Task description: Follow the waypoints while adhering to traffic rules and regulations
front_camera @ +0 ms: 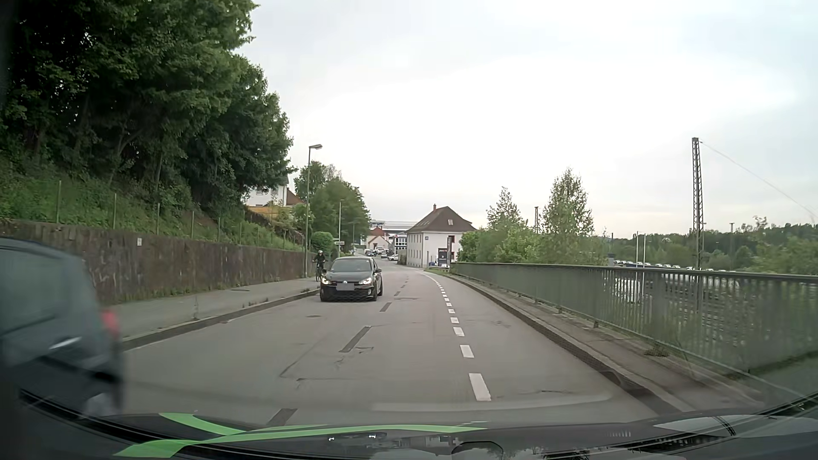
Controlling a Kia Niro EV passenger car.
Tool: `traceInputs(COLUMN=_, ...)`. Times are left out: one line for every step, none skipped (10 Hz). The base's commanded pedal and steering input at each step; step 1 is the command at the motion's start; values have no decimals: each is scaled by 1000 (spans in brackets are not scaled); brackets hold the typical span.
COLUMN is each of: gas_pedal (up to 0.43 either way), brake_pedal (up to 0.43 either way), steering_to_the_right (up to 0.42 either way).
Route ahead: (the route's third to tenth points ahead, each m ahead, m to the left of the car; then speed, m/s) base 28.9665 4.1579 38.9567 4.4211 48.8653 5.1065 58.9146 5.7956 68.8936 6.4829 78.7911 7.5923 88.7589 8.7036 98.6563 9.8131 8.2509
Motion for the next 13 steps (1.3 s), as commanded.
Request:
traceInputs(gas_pedal=20, brake_pedal=0, steering_to_the_right=-2)
traceInputs(gas_pedal=20, brake_pedal=0, steering_to_the_right=-3)
traceInputs(gas_pedal=20, brake_pedal=0, steering_to_the_right=-3)
traceInputs(gas_pedal=20, brake_pedal=0, steering_to_the_right=-2)
traceInputs(gas_pedal=20, brake_pedal=0, steering_to_the_right=-2)
traceInputs(gas_pedal=20, brake_pedal=0, steering_to_the_right=-2)
traceInputs(gas_pedal=20, brake_pedal=0, steering_to_the_right=-3)
traceInputs(gas_pedal=20, brake_pedal=0, steering_to_the_right=-3)
traceInputs(gas_pedal=20, brake_pedal=0, steering_to_the_right=-2)
traceInputs(gas_pedal=20, brake_pedal=0, steering_to_the_right=-3)
traceInputs(gas_pedal=20, brake_pedal=0, steering_to_the_right=-3)
traceInputs(gas_pedal=20, brake_pedal=0, steering_to_the_right=-3)
traceInputs(gas_pedal=20, brake_pedal=0, steering_to_the_right=-3)
